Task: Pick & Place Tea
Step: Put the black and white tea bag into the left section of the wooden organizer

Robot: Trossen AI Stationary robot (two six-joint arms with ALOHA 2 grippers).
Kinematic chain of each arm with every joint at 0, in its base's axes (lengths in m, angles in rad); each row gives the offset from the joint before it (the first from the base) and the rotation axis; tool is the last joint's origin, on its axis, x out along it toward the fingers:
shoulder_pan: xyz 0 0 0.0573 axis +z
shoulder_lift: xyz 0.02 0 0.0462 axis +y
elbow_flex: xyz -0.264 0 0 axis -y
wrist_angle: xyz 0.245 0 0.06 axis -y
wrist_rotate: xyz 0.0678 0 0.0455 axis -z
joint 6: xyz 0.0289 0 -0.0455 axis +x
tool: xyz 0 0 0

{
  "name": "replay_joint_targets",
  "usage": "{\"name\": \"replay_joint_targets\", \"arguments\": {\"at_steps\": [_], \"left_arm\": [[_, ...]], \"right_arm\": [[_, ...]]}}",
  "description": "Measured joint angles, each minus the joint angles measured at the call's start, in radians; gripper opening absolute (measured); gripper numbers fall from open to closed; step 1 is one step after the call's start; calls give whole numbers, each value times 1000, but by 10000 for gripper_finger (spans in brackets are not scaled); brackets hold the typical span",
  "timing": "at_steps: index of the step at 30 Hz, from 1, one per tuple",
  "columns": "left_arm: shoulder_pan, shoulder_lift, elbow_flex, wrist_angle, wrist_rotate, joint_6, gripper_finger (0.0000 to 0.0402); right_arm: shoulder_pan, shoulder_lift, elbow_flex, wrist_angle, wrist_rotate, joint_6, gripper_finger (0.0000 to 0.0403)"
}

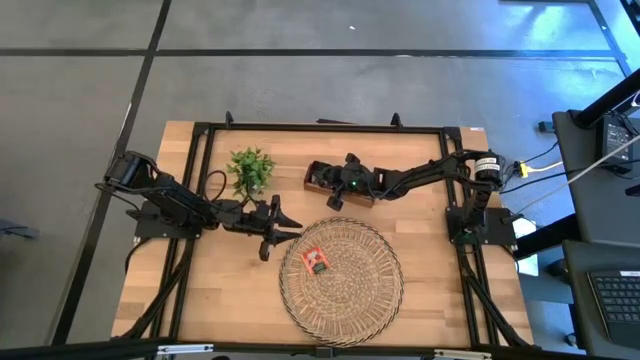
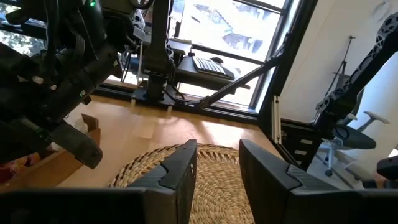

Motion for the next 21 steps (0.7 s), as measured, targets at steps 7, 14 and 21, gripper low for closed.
{"name": "replay_joint_targets", "arguments": {"at_steps": [7, 14, 21], "left_arm": [[0, 0, 0, 0, 0, 0, 120], [0, 0, 0, 0, 0, 0, 116], [0, 0, 0, 0, 0, 0, 116]], "right_arm": [[0, 0, 0, -2, -1, 0, 6], [0, 0, 0, -1, -1, -5, 6], [0, 0, -1, -2, -1, -26, 45]]}}
